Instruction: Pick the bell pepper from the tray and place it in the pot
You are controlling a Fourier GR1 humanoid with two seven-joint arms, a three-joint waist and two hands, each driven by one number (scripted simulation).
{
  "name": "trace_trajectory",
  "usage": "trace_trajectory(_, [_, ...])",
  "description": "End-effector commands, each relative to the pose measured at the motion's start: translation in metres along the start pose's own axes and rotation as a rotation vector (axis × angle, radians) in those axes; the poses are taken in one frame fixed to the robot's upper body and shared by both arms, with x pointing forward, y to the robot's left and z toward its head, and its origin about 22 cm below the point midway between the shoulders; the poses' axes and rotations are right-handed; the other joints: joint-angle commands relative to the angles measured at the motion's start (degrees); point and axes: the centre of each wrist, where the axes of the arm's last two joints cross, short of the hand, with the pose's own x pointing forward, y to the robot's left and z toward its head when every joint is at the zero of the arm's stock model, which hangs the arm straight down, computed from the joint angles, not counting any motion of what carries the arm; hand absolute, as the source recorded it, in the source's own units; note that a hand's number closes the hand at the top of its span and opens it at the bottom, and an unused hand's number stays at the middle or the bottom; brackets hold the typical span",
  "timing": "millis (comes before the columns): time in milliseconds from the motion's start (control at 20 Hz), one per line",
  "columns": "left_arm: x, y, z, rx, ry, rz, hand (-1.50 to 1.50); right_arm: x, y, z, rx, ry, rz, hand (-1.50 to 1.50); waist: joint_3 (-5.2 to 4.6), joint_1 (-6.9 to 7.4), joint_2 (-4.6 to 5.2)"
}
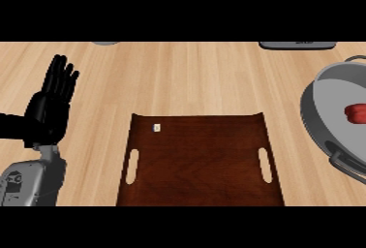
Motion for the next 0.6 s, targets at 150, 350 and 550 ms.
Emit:
trace_trajectory(150, [0.002, -0.007, -0.004, 0.0, -0.002, -0.016, 0.0, -0.02, -0.065, 0.014, -0.119, -0.042, -0.151, -1.5, 0.04, -0.15, 0.08])
trace_trajectory(350, [-0.005, 0.0, 0.007, -0.007, 0.003, 0.017, 0.0, -0.033, -0.106, 0.024, -0.144, -0.029, -0.166, -1.5, 0.1, 0.63, 0.27])
trace_trajectory(550, [0.007, 0.006, -0.006, -0.025, -0.02, -0.008, 0.0, -0.046, -0.137, 0.043, -0.186, -0.038, -0.161, -1.5, 0.17, 0.57, 0.39])
